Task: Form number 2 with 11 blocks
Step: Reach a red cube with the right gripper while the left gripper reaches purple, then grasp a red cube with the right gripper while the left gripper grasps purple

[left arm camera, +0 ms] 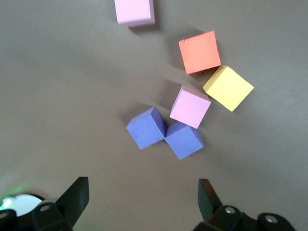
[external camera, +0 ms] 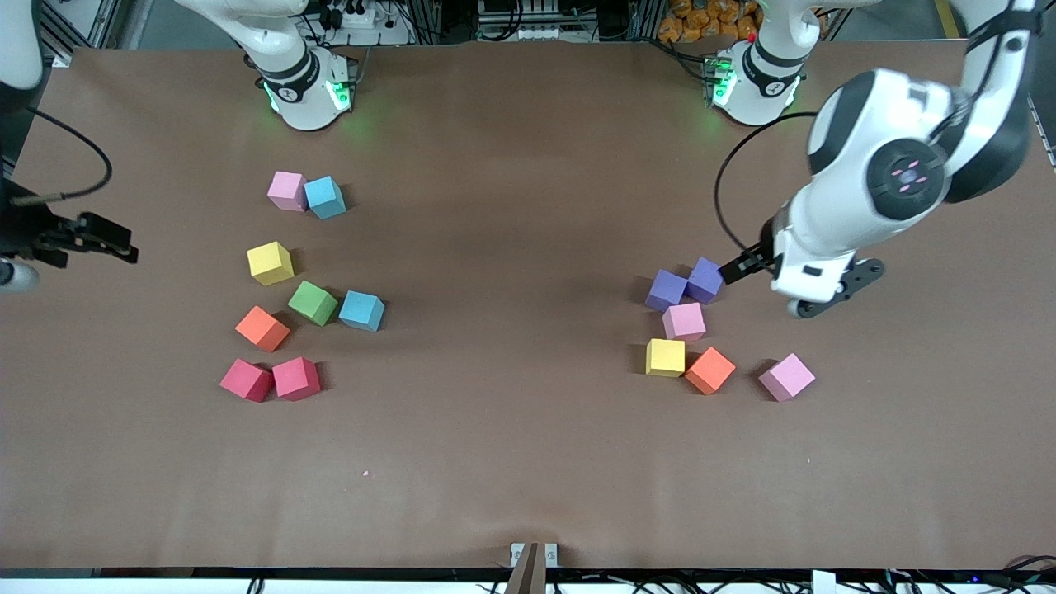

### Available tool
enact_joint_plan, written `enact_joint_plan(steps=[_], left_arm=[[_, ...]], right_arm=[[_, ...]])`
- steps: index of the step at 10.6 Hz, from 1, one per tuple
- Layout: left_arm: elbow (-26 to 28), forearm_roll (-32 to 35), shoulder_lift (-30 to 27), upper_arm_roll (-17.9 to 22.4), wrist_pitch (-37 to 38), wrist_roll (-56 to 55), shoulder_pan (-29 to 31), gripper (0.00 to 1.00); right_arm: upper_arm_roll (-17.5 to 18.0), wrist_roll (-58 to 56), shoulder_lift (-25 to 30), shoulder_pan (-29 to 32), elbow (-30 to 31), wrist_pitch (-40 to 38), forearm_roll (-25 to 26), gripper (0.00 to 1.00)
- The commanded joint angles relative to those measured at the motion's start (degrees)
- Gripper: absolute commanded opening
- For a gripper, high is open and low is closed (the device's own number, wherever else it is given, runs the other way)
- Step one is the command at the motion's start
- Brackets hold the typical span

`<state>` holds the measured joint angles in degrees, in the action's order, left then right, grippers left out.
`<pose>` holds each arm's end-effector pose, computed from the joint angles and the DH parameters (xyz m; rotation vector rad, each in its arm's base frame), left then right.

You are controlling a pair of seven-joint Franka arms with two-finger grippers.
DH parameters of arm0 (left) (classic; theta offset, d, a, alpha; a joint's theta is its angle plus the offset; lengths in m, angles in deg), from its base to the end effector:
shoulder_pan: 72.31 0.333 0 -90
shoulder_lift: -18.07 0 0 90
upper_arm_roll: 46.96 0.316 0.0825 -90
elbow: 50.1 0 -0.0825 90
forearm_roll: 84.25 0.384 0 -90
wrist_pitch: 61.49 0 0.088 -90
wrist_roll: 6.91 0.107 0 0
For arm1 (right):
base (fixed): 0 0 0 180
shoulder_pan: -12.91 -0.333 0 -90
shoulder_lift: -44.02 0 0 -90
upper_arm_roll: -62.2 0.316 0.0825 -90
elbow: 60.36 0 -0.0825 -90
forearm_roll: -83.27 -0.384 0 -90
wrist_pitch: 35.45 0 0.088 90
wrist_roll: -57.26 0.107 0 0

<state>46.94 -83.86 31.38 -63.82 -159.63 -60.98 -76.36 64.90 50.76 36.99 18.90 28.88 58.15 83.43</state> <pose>0.5688 -0.2036 0.4477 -2.9248 -0.8692 0.3034 0.5931 -0.0359 0.5657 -3.1326 -0.0878 0.0722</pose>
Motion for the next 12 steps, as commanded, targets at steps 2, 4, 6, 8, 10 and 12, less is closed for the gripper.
enact_joint_plan(steps=[2, 4, 6, 8, 10, 12], left_arm=[[0.2, 0.8, 4.5, 0.1, -3.9, -10.3, -2.3, 1.0], [1.3, 1.1, 6.6, 0.2, -7.0, -15.3, -3.4, 1.0], [1.8, 2.5, 8.6, 0.1, -8.5, -18.5, -3.6, 1.0], [5.9, 2.6, 8.8, 0.1, -12.9, -19.8, -4.4, 1.0], [9.1, 2.6, 8.8, 0.1, -17.2, -20.5, -4.7, 1.0], [12.3, 2.6, 9.6, 0.1, -22.4, -21.0, -5.3, 1.0]], right_arm=[[-0.1, -0.4, -2.1, -2.6, 4.2, 7.2, 0.0, 1.0], [-0.1, -0.4, -5.0, -3.8, 9.5, 15.5, 0.0, 1.0], [-0.1, -0.6, -8.9, -4.6, 12.8, 24.4, 0.1, 1.0], [0.0, -0.4, -13.6, -5.3, 12.5, 29.8, -0.1, 1.0], [-0.1, 0.3, -17.6, -9.5, 12.1, 35.6, 0.0, 1.0], [-0.1, -0.4, -22.0, -8.9, 9.3, 38.4, 0.1, 1.0]])
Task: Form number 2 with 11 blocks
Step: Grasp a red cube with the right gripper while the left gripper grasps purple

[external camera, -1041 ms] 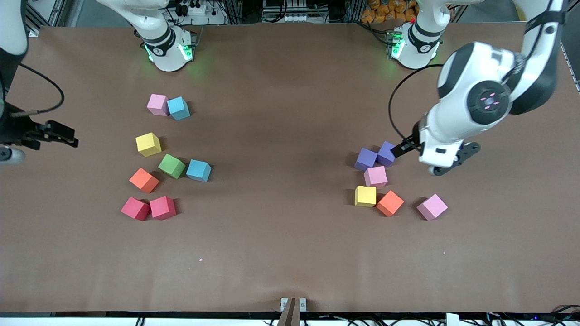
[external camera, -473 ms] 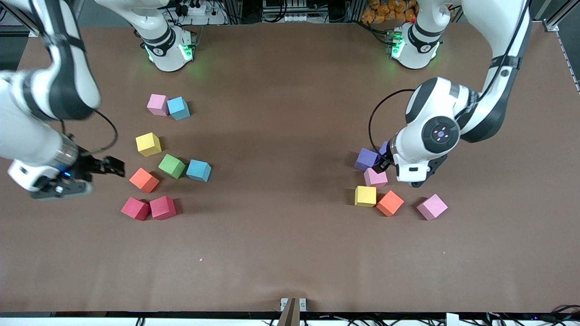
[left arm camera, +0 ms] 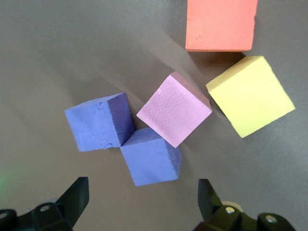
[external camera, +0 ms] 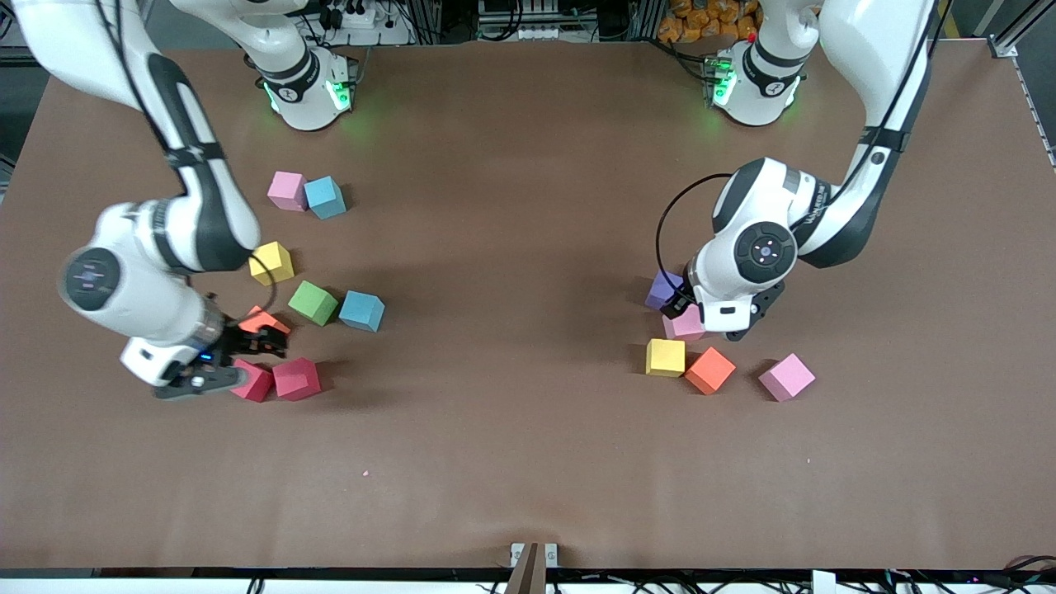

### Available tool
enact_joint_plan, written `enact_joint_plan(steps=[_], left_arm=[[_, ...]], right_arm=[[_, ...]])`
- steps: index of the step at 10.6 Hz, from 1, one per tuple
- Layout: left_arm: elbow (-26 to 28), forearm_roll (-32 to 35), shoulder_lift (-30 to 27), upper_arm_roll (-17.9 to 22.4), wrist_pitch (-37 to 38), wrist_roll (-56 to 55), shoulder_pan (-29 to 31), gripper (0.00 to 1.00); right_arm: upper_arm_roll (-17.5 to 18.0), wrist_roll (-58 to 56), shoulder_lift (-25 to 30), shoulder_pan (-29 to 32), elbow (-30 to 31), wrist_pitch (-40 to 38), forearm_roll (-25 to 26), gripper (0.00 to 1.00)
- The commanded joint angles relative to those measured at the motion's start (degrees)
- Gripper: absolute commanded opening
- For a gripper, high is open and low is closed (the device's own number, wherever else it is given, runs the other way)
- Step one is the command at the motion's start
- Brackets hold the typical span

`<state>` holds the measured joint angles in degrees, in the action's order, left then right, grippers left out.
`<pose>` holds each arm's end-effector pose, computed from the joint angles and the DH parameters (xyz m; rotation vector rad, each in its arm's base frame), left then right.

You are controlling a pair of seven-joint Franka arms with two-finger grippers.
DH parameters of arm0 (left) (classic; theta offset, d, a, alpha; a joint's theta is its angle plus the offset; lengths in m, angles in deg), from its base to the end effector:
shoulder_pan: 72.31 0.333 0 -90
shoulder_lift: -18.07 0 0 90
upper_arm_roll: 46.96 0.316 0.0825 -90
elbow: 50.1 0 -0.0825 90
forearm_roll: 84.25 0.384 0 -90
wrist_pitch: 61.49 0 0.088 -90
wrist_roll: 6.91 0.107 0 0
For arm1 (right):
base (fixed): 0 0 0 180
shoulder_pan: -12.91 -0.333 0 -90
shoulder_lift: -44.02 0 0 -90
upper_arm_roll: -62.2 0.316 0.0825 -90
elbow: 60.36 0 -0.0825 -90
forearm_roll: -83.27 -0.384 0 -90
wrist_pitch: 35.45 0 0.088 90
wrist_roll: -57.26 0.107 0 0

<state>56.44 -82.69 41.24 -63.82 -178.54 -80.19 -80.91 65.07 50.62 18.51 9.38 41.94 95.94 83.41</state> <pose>0.5566 -0.2529 0.2951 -2.7749 -1.2234 0.3093 0.6552 0.0707 0.3115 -3.1012 -0.3482 -0.0985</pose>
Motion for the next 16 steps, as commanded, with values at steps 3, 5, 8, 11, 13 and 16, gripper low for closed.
enact_joint_plan(steps=[3, 5, 8, 11, 13, 16], left_arm=[[3.9, 1.4, 1.6, 0.1, -4.3, -1.9, -0.8, 1.0], [4.6, 1.4, 2.4, 0.1, -6.2, -3.0, -0.8, 1.0], [4.7, 1.3, 4.7, 0.1, -8.8, -5.2, -0.7, 1.0], [4.7, 1.4, 6.7, 0.1, -10.6, -8.0, -1.1, 1.0], [4.7, 1.3, 7.3, 0.1, -10.8, -8.1, -1.1, 1.0], [4.7, 1.0, 8.0, 0.0, -11.7, -8.2, -0.9, 0.73]], right_arm=[[-0.2, -0.5, -8.6, 2.3, -6.9, 2.7, 0.1, 1.0], [-0.2, -3.9, -10.8, 2.4, -7.0, 4.2, 0.4, 1.0], [-0.1, -10.5, -11.8, 1.6, -6.8, 5.3, -0.1, 1.0], [0.8, -13.2, -11.8, 1.0, -6.8, 5.2, -0.1, 1.0], [0.8, -19.3, -11.9, 2.7, -6.2, 5.1, -0.1, 1.0], [0.8, -19.2, -11.8, 3.1, -5.5, 3.2, -1.5, 1.0]])
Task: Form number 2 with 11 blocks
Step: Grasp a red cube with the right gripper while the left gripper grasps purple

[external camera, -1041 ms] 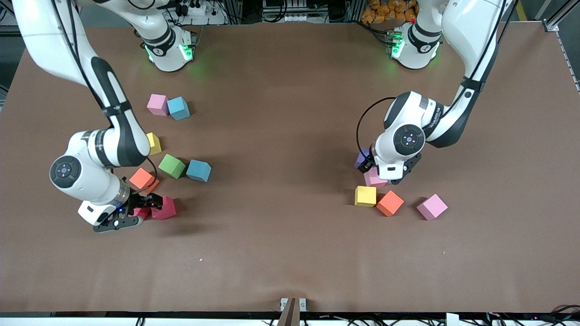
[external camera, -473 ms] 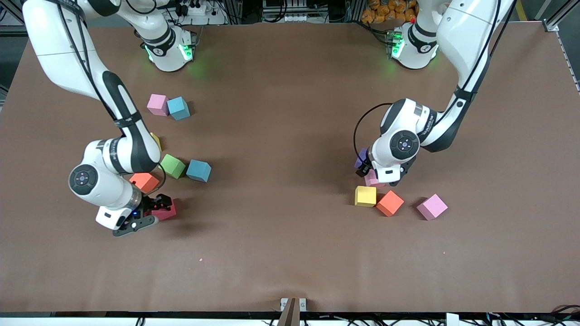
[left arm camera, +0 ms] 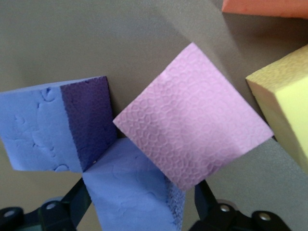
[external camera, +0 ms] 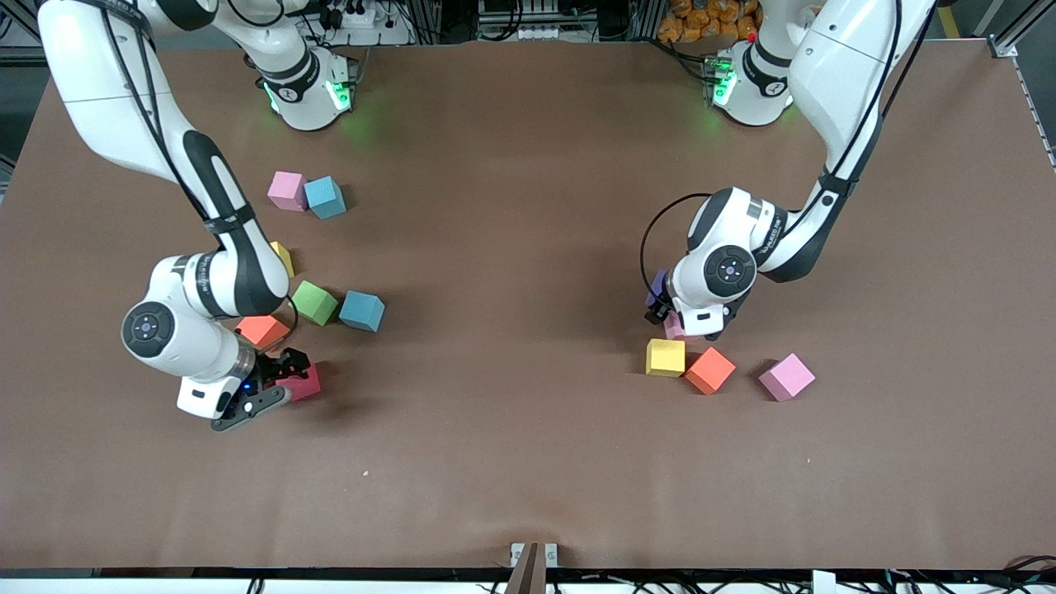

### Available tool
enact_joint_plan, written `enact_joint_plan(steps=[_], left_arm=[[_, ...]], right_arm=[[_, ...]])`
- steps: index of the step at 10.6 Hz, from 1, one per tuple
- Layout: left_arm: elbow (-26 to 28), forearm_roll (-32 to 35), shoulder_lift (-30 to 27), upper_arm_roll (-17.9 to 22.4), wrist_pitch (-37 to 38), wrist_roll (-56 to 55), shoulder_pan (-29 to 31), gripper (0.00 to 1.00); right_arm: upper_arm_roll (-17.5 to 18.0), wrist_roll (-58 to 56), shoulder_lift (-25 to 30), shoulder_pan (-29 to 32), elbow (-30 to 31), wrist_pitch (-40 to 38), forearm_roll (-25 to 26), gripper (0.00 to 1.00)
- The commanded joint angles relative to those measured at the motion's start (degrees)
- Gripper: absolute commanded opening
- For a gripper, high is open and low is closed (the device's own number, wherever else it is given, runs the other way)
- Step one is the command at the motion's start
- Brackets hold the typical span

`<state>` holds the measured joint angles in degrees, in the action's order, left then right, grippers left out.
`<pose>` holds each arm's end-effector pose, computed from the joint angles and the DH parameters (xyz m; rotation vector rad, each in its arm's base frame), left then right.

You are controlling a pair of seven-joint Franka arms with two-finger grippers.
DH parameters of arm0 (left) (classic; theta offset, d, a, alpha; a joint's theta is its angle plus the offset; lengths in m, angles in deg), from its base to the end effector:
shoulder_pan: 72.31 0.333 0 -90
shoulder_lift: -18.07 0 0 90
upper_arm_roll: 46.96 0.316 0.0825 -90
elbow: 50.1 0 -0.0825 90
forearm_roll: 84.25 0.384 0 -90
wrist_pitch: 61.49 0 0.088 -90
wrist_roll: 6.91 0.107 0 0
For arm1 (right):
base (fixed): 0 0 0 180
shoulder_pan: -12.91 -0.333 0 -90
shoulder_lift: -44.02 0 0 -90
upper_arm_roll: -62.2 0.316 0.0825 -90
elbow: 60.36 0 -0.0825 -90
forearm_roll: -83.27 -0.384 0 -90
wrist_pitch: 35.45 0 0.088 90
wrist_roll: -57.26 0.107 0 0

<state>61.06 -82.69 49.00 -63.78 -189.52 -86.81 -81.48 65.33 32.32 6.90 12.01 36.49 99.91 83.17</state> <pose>0.5381 -0.2577 0.1970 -2.6924 -1.3754 0.3653 0.6794 0.0440 0.2237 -3.0182 -0.7593 -0.0481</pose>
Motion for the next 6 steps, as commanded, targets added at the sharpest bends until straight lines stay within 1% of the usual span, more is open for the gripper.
enact_joint_plan(steps=[1, 2, 3, 4, 6], left_arm=[[-0.1, 1.0, 0.2, 0.0, -0.7, -1.6, -0.2, 0.47], [-0.3, 0.8, 0.0, 0.0, -0.7, -1.6, 0.2, 0.26], [-0.6, 0.6, 0.0, 0.0, -0.7, -1.7, -0.5, 0.18], [-0.7, 0.6, -0.3, -0.1, -0.7, -1.8, -1.0, 0.13], [-0.9, 0.6, -1.1, -0.5, -0.7, -7.0, -3.9, 0.13]], right_arm=[[0.6, -0.7, -0.2, 0.5, -0.2, -0.9, -2.4, 1.0], [0.6, -0.9, -0.3, 0.1, -0.2, -0.9, -4.0, 1.0], [0.6, -1.1, -0.2, -0.1, -0.2, -0.9, -4.1, 1.0], [0.6, -1.2, -0.2, -0.1, -0.2, -1.0, -4.1, 1.0], [0.6, -1.5, -0.3, 0.2, -0.3, -1.6, -4.1, 1.0]])
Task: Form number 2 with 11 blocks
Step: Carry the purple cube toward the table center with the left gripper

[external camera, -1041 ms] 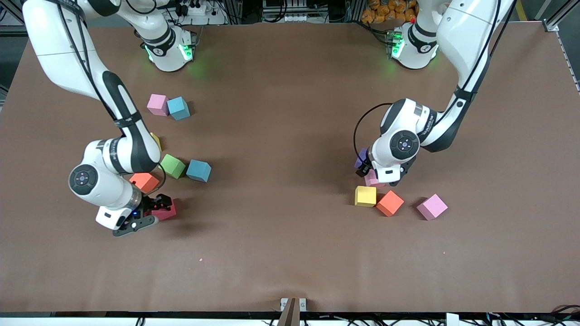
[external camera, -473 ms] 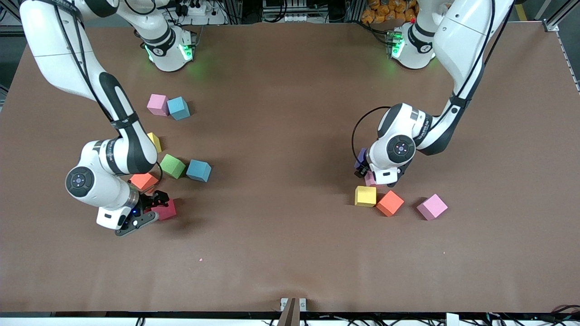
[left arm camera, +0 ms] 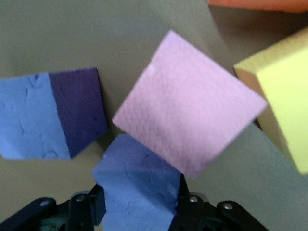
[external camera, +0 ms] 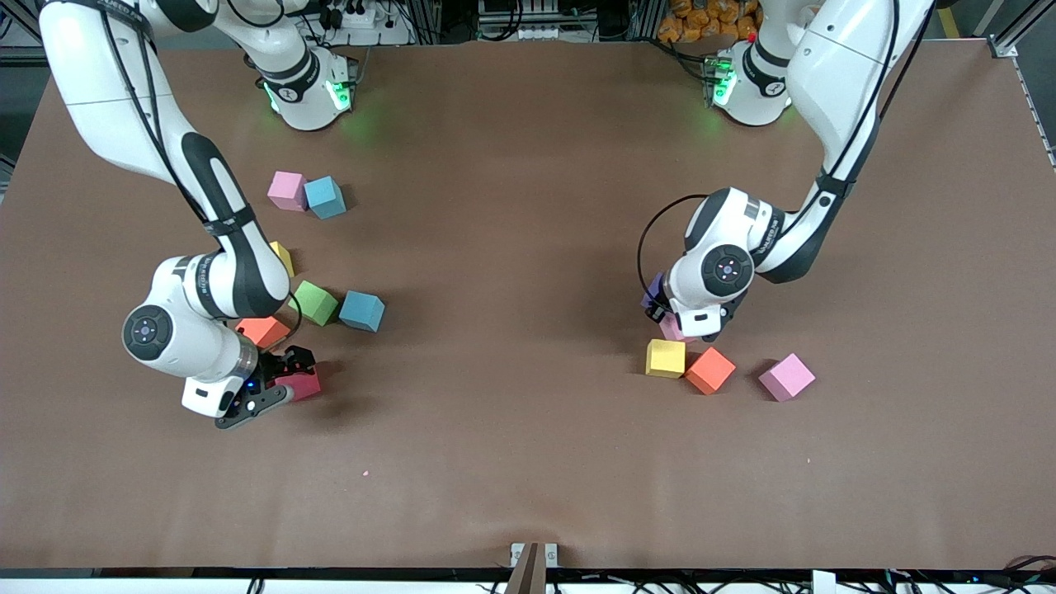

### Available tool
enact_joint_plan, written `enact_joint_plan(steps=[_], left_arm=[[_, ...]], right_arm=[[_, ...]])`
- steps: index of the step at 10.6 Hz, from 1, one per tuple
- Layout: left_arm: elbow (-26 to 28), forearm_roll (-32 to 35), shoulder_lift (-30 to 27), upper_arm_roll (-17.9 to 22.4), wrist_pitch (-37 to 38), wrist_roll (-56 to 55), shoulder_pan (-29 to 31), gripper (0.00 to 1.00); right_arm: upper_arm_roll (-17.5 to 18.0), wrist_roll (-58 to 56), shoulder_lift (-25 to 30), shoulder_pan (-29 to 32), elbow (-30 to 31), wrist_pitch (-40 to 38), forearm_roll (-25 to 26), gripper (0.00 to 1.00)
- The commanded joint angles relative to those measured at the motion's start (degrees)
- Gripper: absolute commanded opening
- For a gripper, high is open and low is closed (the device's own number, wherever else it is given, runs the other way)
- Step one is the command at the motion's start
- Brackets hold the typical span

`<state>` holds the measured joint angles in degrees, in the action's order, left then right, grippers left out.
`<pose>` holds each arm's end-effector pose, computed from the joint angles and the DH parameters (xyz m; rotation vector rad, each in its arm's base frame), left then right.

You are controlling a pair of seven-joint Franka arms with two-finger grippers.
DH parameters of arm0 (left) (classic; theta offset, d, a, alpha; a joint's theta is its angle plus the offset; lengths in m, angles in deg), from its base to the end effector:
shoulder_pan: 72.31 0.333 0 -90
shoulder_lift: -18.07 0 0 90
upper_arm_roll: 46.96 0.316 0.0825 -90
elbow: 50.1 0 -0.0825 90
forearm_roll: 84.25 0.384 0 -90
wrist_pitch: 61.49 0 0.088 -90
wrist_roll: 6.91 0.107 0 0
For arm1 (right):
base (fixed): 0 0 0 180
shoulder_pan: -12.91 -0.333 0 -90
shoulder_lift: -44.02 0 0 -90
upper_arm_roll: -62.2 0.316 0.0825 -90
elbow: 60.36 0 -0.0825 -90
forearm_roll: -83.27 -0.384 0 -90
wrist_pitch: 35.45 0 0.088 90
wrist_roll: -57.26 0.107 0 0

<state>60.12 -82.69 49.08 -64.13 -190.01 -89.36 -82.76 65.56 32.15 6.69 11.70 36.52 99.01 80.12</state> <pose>0.5374 -0.2750 0.2033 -2.6934 -1.4077 0.3436 0.6767 0.0508 0.2197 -2.9852 -0.7108 -0.0280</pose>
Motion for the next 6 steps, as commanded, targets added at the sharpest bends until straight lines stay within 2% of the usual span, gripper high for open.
enact_joint_plan(steps=[1, 2, 6], left_arm=[[-0.3, 0.6, -1.5, -0.4, -0.2, -7.5, -4.2, 0.13], [-0.6, 0.6, -1.7, -1.4, -0.2, -10.4, -4.8, 0.14], [-1.6, -0.3, -1.6, -10.5, -0.2, -26.7, -4.9, 0.14]], right_arm=[[0.2, -1.7, -0.1, 0.5, 0.0, -0.7, -1.1, 1.0], [0.2, -1.7, -0.1, 0.6, 0.7, -0.5, -1.1, 1.0], [0.3, -1.6, -1.1, 0.6, 0.7, 0.1, -1.2, 1.0]])
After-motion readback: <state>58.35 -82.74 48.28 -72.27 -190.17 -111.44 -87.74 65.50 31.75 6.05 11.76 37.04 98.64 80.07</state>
